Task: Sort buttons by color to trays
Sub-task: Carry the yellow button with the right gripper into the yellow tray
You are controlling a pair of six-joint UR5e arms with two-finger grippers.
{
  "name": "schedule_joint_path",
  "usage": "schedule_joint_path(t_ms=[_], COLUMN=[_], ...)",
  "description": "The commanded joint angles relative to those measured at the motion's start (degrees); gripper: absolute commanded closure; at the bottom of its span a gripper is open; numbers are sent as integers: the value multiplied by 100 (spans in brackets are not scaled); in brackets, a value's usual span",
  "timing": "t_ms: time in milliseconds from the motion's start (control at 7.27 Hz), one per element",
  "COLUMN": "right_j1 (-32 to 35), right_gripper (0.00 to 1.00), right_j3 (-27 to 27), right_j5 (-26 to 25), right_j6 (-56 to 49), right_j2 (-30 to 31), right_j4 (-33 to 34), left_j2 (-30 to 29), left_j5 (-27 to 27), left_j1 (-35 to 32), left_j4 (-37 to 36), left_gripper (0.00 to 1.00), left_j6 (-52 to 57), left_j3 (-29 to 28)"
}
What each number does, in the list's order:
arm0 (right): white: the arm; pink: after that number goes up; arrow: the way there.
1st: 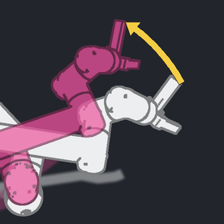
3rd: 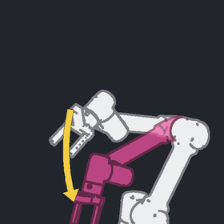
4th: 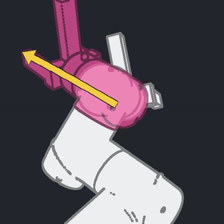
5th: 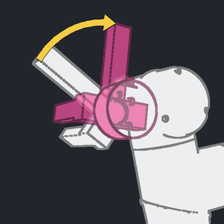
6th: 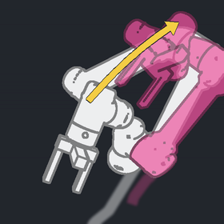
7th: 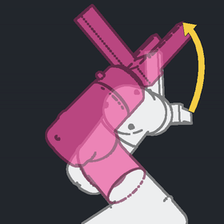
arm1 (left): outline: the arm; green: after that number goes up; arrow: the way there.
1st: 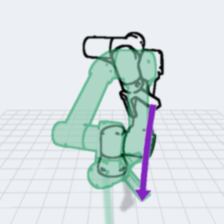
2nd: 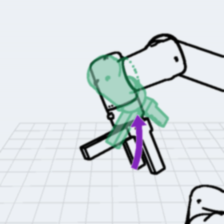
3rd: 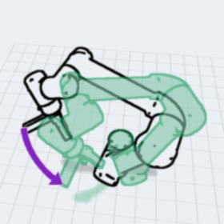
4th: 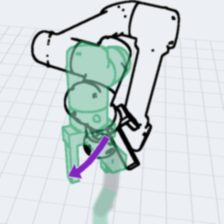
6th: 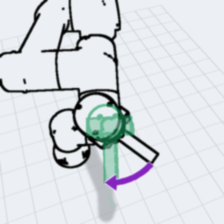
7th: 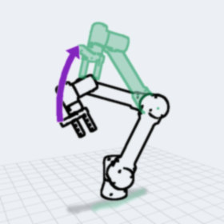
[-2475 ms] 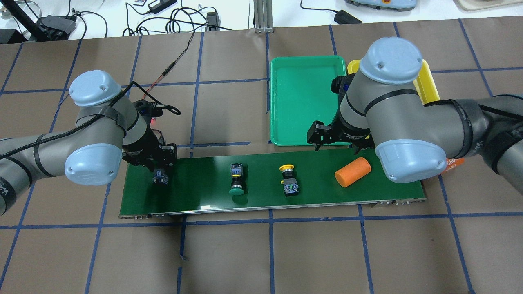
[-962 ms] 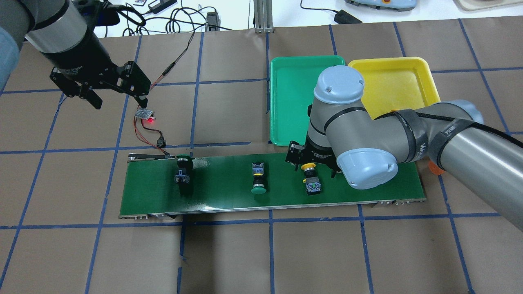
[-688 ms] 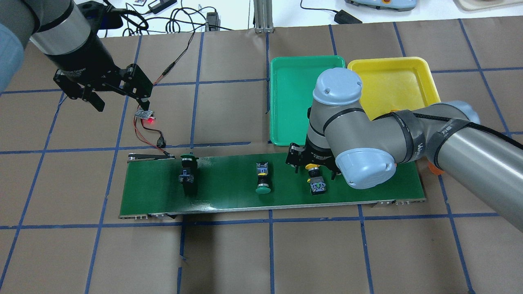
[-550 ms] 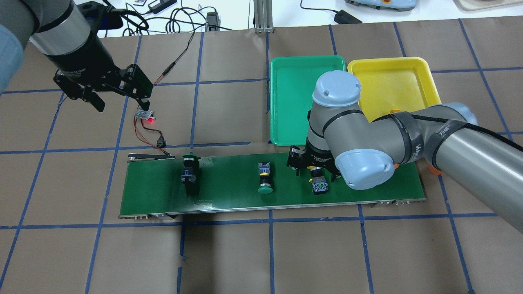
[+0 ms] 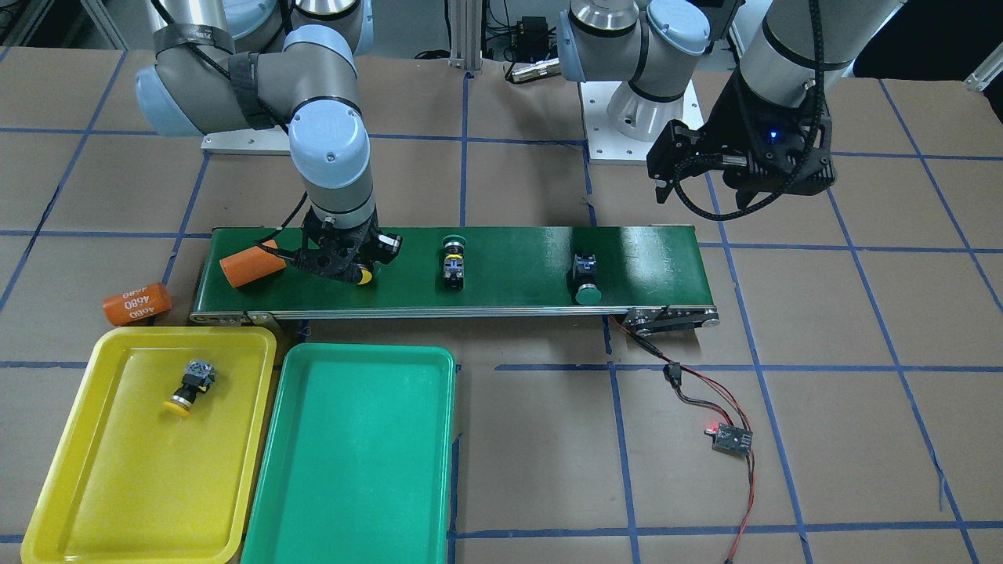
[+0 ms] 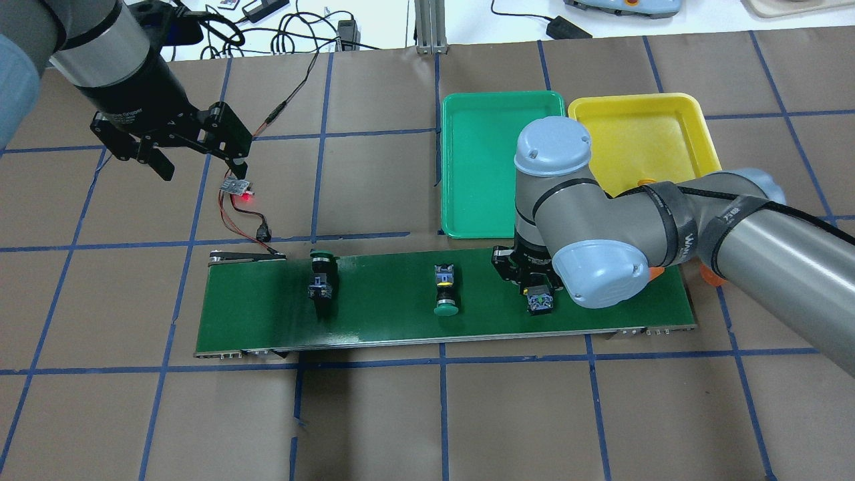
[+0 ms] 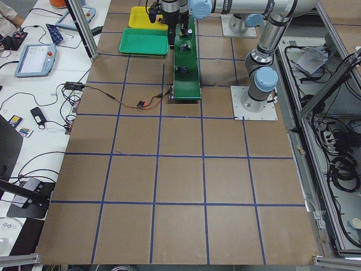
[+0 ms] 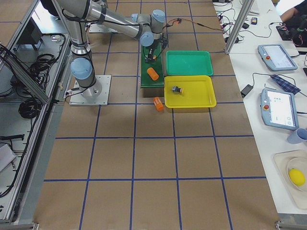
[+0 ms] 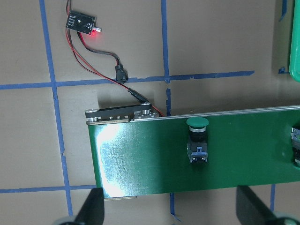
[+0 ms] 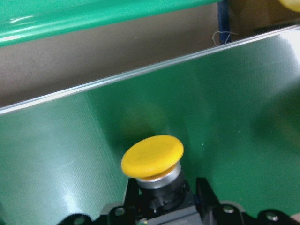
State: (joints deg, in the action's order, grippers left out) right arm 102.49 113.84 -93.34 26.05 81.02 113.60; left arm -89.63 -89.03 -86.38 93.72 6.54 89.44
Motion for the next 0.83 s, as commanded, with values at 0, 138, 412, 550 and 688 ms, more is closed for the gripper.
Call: schedule_joint_path(t_ms=[0,138,412,550,688], right_j1=[-237,-691,-1658,-1967,-2022], right_gripper=[100,100,100,100,100], right_j3=[-378,-624,-1255,-1555,-1775], right_j5=[-131,-123,-44,-26,-9], right_j6=[-21,-99,-1087,-1293,-1234], right_j2=[300,283,22,-311,-793], right_j4=[-240,-224,-49,39,588], left_j2=[-10,24,-1,-10,-10], left_j5=[-18,-61,-79,-88,-105], left_j1=[-1,16,16,16,16], left_j4=[-38,-3,6,23,15], left_gripper=[0,0,0,0,0], left_j6=[-12,-21,-39,-47,-48], left_j3=[21,12,-32,-23,-23])
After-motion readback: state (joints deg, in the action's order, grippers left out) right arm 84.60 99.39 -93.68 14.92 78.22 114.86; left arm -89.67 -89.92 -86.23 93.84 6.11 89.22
